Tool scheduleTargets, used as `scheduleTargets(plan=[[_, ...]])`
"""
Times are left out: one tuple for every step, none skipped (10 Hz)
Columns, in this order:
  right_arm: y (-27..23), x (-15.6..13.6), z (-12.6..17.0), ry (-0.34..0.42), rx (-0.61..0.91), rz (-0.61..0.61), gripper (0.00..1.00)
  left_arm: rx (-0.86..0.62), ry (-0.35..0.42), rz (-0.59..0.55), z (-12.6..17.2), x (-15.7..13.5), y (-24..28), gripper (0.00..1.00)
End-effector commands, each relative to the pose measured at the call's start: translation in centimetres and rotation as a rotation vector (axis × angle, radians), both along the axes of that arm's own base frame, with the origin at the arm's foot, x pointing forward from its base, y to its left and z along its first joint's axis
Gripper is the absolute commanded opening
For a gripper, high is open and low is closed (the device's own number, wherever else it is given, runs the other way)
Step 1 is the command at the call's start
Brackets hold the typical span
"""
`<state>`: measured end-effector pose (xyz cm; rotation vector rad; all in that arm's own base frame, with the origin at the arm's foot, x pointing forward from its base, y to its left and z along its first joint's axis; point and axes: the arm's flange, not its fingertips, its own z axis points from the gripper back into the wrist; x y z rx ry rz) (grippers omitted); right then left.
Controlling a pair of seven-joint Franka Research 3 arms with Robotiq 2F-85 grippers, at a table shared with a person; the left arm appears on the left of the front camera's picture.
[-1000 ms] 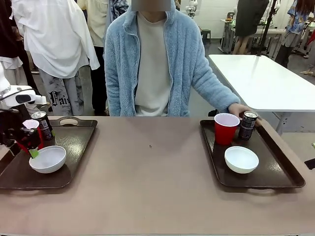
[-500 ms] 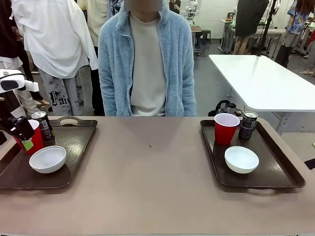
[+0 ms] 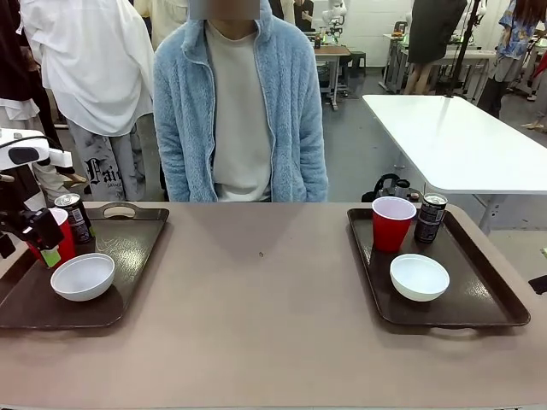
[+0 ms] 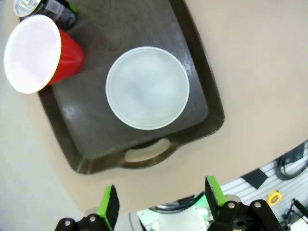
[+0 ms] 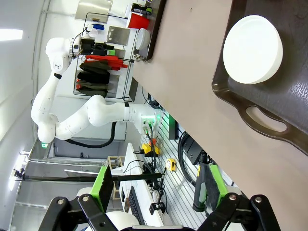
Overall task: Prepare tableware on both trays.
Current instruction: Pick up a Picnic Bowl from the table and place it on a Handle tray.
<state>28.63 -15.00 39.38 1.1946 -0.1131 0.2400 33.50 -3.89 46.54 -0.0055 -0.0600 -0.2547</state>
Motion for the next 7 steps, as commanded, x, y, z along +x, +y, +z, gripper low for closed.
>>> scheduleTargets(plan=[[-0.1, -0.2, -0.1, -0.011, -0.002, 0.011, 1.00, 0.001, -0.010, -0.002, 0.1, 0.2, 0.0, 0.93], [-0.1, -0.2, -0.1, -0.011, -0.002, 0.011, 1.00, 0.000, 0.000, 0.000, 0.0, 0.0, 0.0, 0.93], [-0.1, -0.2, -0.1, -0.011, -0.002, 0.011, 1.00, -0.136, -0.004, -0.034, 1.8, 0.5, 1.0, 0.93], [-0.1, -0.2, -0.1, -0.011, -0.002, 0.011, 1.00, -0.373, 0.017, -0.065, 4.0, 2.2, 3.4, 0.93], [-0.1, -0.2, -0.1, -0.011, -0.002, 0.011, 1.00, -0.569, 0.084, -0.048, 4.6, 3.4, 5.9, 0.93], [-0.1, -0.2, -0.1, -0.011, -0.002, 0.011, 1.00, -0.773, 0.156, -0.032, 5.1, 4.4, 8.0, 0.93], [-0.1, -0.2, -0.1, -0.011, -0.002, 0.011, 1.00, -0.957, 0.183, -0.021, 5.4, 4.5, 10.4, 0.93]])
